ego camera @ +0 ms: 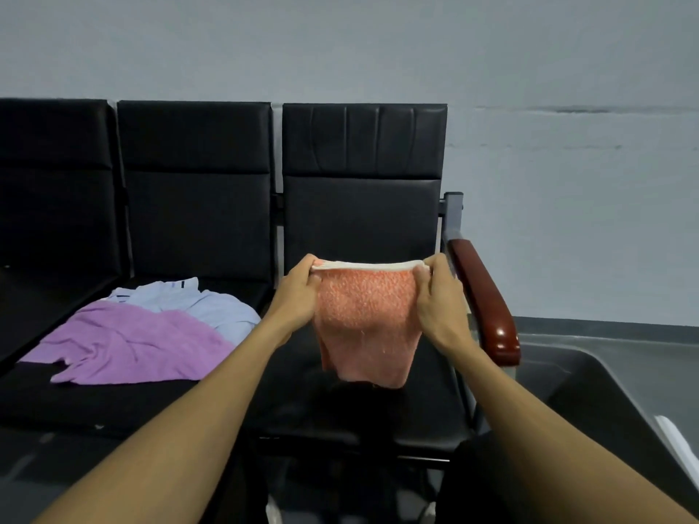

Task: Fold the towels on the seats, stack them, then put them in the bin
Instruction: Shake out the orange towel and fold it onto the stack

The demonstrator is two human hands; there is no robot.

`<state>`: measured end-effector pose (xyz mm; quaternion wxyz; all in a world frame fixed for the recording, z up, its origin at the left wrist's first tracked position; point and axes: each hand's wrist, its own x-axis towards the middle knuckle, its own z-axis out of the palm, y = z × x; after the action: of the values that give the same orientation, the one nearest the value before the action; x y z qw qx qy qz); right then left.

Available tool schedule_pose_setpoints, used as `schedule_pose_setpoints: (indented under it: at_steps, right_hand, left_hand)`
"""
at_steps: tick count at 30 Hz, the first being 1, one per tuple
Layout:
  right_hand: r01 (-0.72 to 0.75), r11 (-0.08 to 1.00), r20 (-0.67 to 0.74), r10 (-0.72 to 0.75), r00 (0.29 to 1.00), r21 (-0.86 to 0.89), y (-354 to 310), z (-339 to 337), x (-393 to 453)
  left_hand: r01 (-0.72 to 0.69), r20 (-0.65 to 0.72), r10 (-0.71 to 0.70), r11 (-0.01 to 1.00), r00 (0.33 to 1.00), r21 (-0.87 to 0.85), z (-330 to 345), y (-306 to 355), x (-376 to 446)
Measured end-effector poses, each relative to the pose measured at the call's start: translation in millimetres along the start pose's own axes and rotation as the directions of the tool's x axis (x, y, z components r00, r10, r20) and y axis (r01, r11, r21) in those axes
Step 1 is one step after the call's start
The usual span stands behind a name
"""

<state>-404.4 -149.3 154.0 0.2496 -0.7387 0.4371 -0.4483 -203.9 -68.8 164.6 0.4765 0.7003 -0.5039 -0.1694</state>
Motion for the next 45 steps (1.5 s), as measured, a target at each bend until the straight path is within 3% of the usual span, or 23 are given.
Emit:
schedule_pose_setpoints:
  at_steps: [4, 12, 16, 22, 30, 33, 37, 45]
  right_hand:
    - [-0.016, 0.998, -0.008, 0.017, 1.0, 0.053, 0.4, 0.4, -1.6]
    - [-0.064, 0.993, -0.025, 0.067, 0.997, 0.1, 18.1, 21.7, 15.8]
    - [-0.127, 0.992, 0.043, 0.127, 0.991, 0.011, 62.8, 46.7, 17.8]
    - [-0.26, 0.964, 0.153, 0.265, 0.952, -0.047, 144.6, 93.8, 8.9]
    - [-0.357, 0.933, 0.182, 0.344, 0.921, 0.04, 179.8, 136.6, 45.2]
    - [-0.369, 0.928, 0.267, 0.346, 0.899, 0.039, 185.5, 138.6, 51.6]
    - [-0.361, 0.926, 0.305, 0.377, 0.875, -0.108, 189.6, 137.6, 52.5]
    - [-0.236, 0.937, 0.227, 0.296, 0.928, -0.256, 191.6, 134.0, 49.1]
  left_hand:
    - [0.017, 0.047, -0.017, 1.0, 0.999, 0.014, 3.2, -9.9, 0.1]
    - [0.072, 0.003, -0.072, 0.997, 0.997, -0.035, 20.8, -32.2, 24.9]
    - [0.143, -0.055, -0.139, 0.986, 0.989, 0.082, 48.2, -73.2, 35.5]
    - [0.194, -0.019, -0.196, 0.946, 0.98, 0.259, 96.0, -153.5, 48.8]
    - [0.287, 0.014, -0.291, 0.949, 0.957, 0.131, 129.9, -184.5, 95.4]
    - [0.304, 0.055, -0.306, 0.952, 0.951, 0.042, 136.9, -185.7, 99.0]
    - [0.339, 0.138, -0.333, 0.94, 0.933, -0.023, 142.5, -181.6, 97.3]
    - [0.372, 0.198, -0.335, 0.908, 0.921, -0.194, 126.3, -173.4, 89.2]
